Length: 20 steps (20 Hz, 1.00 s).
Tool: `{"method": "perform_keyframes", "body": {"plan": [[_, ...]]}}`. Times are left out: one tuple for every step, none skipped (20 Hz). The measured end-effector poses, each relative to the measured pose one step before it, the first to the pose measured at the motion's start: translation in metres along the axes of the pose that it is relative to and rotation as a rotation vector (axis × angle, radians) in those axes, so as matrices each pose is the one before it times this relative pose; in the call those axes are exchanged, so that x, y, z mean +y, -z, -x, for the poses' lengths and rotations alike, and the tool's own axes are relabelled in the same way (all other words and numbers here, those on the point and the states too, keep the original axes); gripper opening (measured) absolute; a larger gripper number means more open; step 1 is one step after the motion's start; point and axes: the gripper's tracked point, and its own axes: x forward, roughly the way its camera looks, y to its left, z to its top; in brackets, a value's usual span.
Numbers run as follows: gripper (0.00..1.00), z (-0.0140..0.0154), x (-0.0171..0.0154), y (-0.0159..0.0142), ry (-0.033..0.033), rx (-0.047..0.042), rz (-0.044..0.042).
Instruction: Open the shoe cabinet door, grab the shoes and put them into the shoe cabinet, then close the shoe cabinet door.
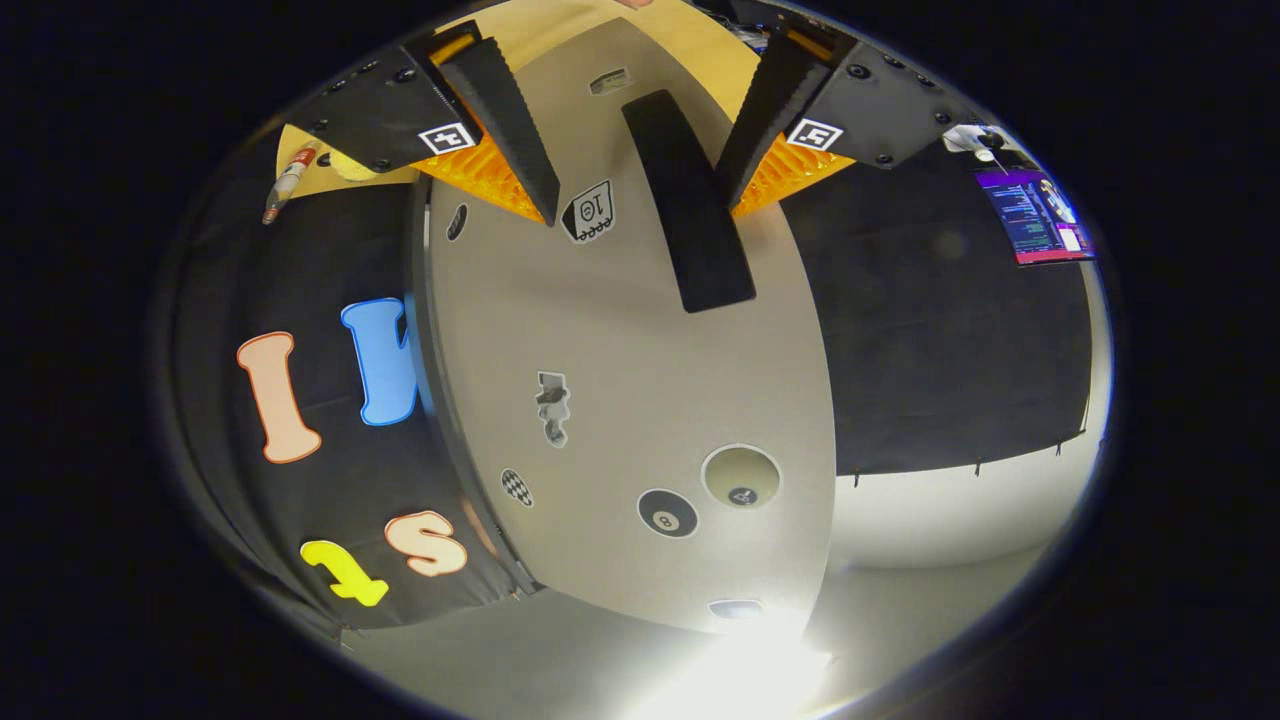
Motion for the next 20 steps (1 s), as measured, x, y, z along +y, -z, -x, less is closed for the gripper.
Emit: {"method": "perform_keyframes", "body": {"plan": [[0.97, -0.00602, 0.00393, 0.00104, 0.00235, 0.00097, 0.00363], [0.97, -0.00624, 0.00449, 0.00050, 0.00341, -0.00304, 0.00409], [0.97, -0.00570, 0.00334, 0.00064, 0.00350, -0.00187, 0.00589], [0.97, -0.00714, 0.00440, 0.00098, 0.00336, -0.00381, 0.00694], [0.97, -0.00584, 0.00423, 0.00021, 0.00380, -0.00158, 0.00446], [0.97, -0.00730, 0.00302, 0.00062, 0.00197, -0.00179, 0.00351], [0.97, -0.00803, 0.00365, 0.00127, 0.00233, 0.00097, 0.00061], [0.97, -0.00747, 0.00573, 0.00184, 0.00193, 0.00176, 0.00056], [0.97, -0.00827, 0.00288, 0.00011, 0.00241, -0.00036, 0.00213], [0.97, -0.00951, 0.00311, -0.00061, 0.00240, 0.00087, 0.00403], [0.97, -0.01054, 0.00255, -0.00021, 0.00717, -0.00134, 0.00603], [0.97, -0.00720, 0.00194, -0.00022, 0.01262, -0.00417, 0.01001], [0.98, -0.00854, 0.00484, 0.00013, 0.01019, -0.00372, 0.01066], [0.98, -0.00938, 0.00335, 0.00146, 0.00947, -0.00072, 0.00410], [0.99, -0.01075, 0.00277, 0.00053, 0.00820, 0.00126, 0.00086], [1.00, -0.00784, -0.00047, 0.00110, 0.00969, 0.00098, -0.00124], [1.00, -0.00941, 0.00007, 0.00024, 0.00944, 0.00099, -0.00315], [1.00, -0.00901, 0.00006, 0.00137, 0.00991, 0.00051, -0.00321], [1.00, -0.00797, -0.00004, 0.00094, 0.01291, 0.00031, -0.00203], [1.00, -0.00203, 0.00164, 0.00040, 0.01379, -0.00337, 0.00193]]}}
